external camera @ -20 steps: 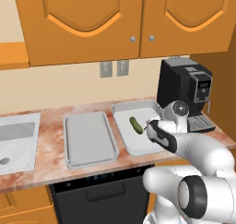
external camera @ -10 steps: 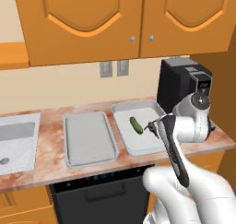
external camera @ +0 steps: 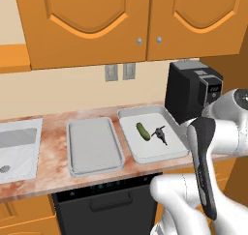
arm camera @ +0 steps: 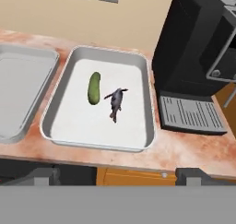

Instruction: Place one cucumber and one fish in each tupperware on the nearby counter, to pack two identical lunches.

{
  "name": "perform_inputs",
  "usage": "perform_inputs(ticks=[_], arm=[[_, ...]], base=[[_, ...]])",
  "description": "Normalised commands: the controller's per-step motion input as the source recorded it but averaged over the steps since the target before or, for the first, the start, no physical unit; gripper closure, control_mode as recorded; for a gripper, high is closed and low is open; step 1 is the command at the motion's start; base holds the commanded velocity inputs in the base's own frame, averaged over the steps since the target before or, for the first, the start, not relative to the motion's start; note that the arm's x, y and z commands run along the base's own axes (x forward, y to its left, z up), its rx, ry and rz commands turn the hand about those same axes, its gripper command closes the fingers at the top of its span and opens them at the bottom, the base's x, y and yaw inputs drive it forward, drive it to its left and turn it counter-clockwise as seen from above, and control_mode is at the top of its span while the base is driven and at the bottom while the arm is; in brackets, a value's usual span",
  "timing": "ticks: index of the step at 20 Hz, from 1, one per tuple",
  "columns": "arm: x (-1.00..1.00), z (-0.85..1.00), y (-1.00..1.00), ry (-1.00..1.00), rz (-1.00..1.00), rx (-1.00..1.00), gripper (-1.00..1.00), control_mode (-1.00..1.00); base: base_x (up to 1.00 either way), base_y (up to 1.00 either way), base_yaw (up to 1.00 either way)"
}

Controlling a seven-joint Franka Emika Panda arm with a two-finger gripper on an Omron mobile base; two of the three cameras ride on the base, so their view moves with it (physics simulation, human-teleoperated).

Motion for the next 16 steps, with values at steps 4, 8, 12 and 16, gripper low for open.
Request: perform_inputs(ticks=[4, 8, 12, 16], arm=[[-0.94, 0.34, 0.39, -0.04, 0.07, -0.08, -1.00, -1.00], [-0.92, 0.02, 0.72, -0.01, 0.16, -0.16, -1.00, -1.00], [-0.75, 0.00, 0.32, -0.04, 0.11, -0.09, -1.00, 1.00], [0.00, 0.00, 0.00, 0.00, 0.00, 0.00, -1.00, 1.00]], base=[[0.00, 0.00, 0.00], [0.00, 0.00, 0.00], [-0.25, 0.00, 0.03], [-1.00, -0.18, 0.03]])
